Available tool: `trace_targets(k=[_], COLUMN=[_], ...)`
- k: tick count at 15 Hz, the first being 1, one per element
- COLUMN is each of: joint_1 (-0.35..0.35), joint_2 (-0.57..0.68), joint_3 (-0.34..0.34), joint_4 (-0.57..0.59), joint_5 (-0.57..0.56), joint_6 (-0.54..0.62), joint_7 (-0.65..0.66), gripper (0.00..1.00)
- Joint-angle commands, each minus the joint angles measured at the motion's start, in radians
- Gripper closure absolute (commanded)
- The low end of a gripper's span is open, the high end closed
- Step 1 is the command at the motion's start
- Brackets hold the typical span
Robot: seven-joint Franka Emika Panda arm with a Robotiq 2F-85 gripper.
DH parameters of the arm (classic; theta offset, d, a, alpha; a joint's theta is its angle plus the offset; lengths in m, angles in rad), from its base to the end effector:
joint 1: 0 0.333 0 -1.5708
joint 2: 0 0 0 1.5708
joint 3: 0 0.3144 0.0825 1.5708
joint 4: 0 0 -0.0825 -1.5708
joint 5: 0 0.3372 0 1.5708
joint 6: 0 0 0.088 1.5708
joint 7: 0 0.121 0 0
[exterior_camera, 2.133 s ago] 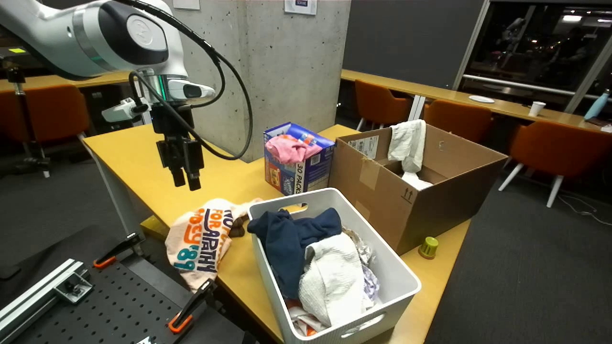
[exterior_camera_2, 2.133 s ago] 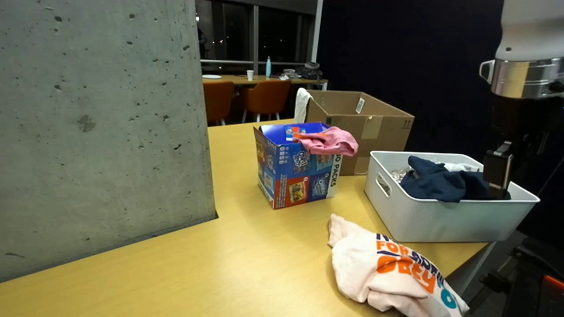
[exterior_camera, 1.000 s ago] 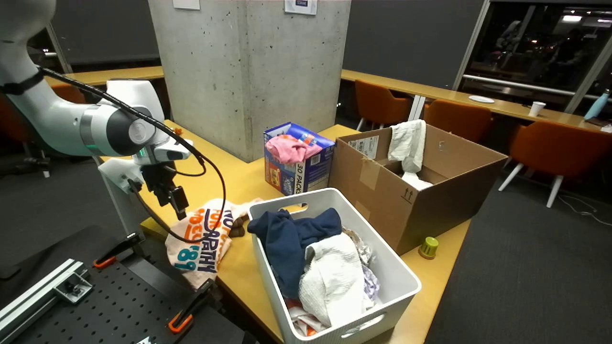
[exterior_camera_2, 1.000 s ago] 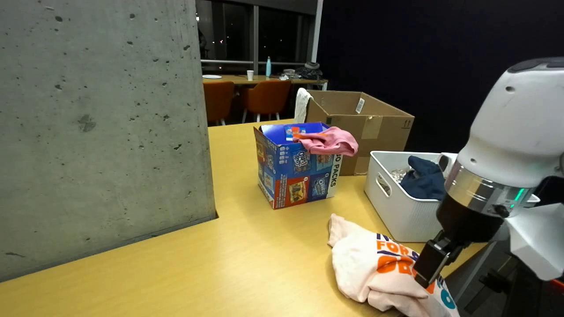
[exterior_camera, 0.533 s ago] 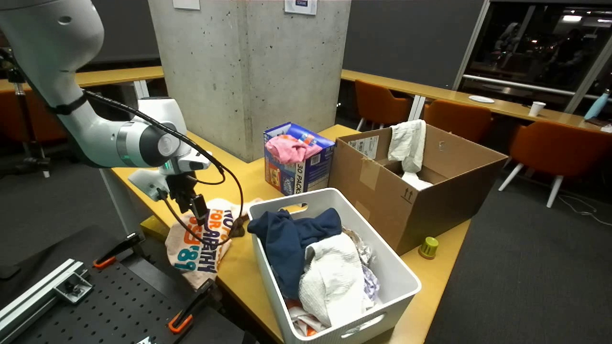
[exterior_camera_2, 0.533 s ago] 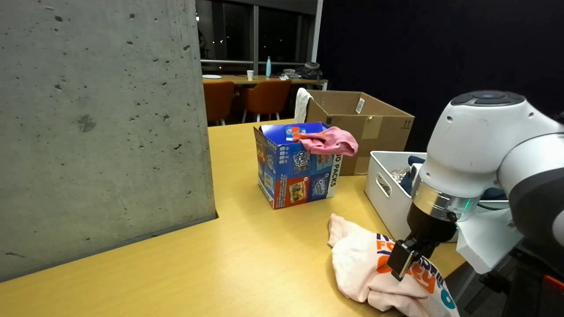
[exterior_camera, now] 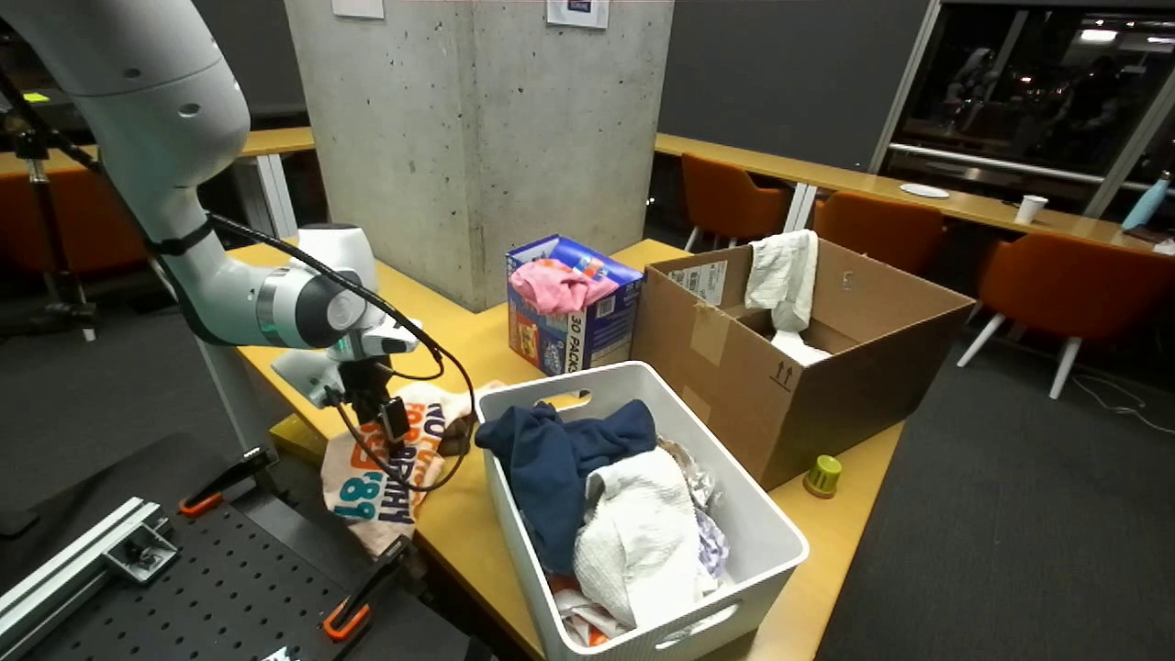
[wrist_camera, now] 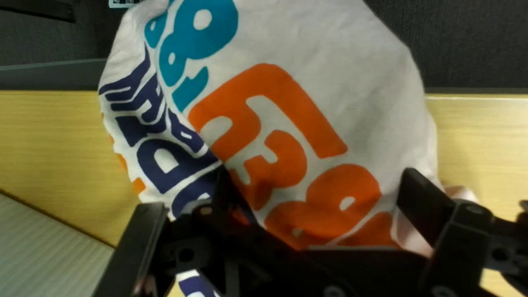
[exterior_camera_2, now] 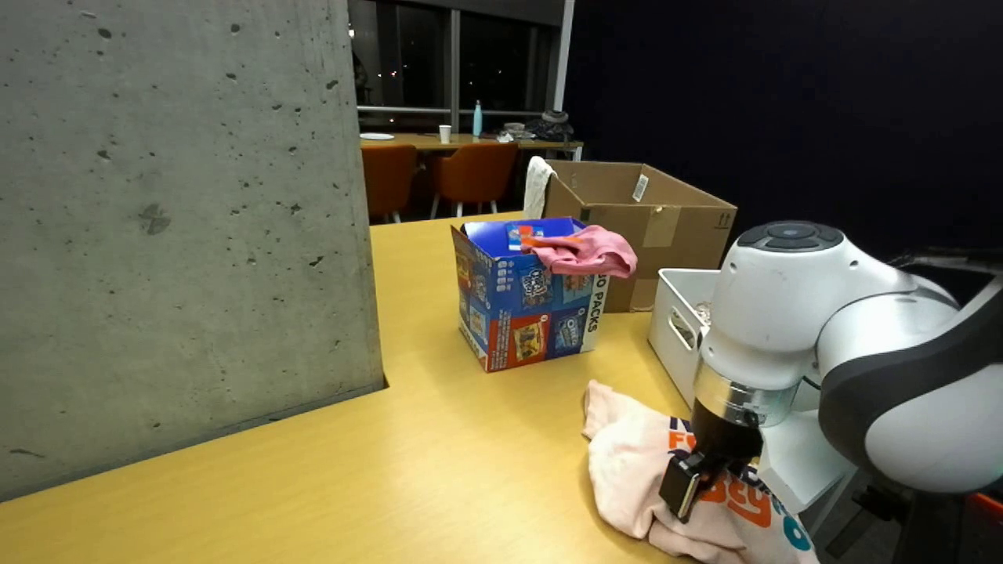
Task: Transfer the shirt to the organisation bin
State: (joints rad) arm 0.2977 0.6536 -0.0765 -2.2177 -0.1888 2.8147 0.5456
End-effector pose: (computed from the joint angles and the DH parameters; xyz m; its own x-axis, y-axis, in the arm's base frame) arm 0.4932 0.1167 0.1041 0.9916 -0.1294 -0.0082 -0.1276 -0.9849 0.1172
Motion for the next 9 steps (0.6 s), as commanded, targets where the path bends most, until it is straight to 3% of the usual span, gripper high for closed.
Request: trace_targets(k=[1,3,4,5,9], joint_1=[0.021,0.016,0.013,0.014,0.016], joint_2=[0.076,0.106,0.117,0.123,0.115], joint_3=[-0.018,-0.022,-0.023,-0.026,-0.029], joint_4=[0.061,0.082,0.092,0.098,0.108], joint_5=[0.056,0.072,0.079,0.085,0.110], joint_6=[0.018,0.020,0.018,0.015,0.006], joint_7=[-0.045,-0.057,-0.062,-0.064,-0.066], gripper=[0.00,0.00,0.25,0.26,0.57])
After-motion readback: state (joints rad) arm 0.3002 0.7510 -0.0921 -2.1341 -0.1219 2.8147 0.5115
